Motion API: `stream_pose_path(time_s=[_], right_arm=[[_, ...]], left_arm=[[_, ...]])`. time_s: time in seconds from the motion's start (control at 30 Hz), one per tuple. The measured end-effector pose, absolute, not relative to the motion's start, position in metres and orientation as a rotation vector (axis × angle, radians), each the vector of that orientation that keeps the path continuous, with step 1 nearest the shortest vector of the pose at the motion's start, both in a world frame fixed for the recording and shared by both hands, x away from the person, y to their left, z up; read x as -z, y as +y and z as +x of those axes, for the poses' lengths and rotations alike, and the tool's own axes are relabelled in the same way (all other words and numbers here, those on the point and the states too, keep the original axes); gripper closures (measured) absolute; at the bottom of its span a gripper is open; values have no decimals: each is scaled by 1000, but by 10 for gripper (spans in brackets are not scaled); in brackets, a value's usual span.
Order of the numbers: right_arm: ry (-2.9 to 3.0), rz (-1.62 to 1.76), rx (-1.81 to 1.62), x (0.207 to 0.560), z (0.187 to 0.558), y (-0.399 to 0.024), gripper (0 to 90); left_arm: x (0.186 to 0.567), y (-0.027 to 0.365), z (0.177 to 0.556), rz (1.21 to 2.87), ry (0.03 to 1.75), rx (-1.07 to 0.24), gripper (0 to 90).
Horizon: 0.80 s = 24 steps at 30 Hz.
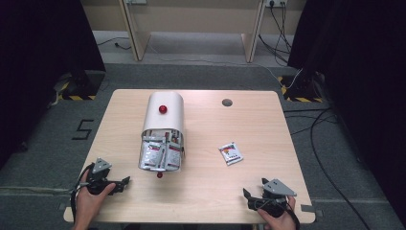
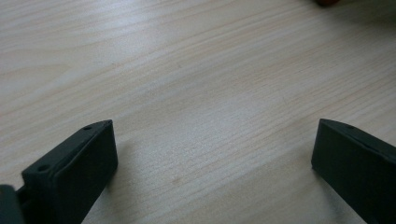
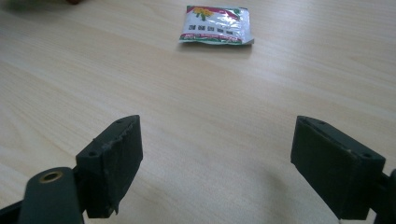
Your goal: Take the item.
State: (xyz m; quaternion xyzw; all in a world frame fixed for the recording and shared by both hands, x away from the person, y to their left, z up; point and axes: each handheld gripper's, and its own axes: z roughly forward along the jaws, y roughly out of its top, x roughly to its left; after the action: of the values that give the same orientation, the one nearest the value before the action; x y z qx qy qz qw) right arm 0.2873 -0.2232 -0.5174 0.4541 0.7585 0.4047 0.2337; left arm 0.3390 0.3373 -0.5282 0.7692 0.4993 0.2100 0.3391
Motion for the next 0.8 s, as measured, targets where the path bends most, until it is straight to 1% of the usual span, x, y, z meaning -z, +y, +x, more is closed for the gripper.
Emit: stream_pose_path(time_s=[0.27, 0.37, 0.8], right_arm=[[2093, 1254, -1084, 522, 283, -227, 172], [2139, 1264, -1030, 527, 283, -228, 148], [2131, 1212, -1083, 532, 282, -232, 143]], left_arm=[[528, 337, 339, 2003, 1301, -547, 0], [528, 337, 339, 2003, 1301, -547, 0], [528, 337, 339, 2003, 1301, -547, 0]])
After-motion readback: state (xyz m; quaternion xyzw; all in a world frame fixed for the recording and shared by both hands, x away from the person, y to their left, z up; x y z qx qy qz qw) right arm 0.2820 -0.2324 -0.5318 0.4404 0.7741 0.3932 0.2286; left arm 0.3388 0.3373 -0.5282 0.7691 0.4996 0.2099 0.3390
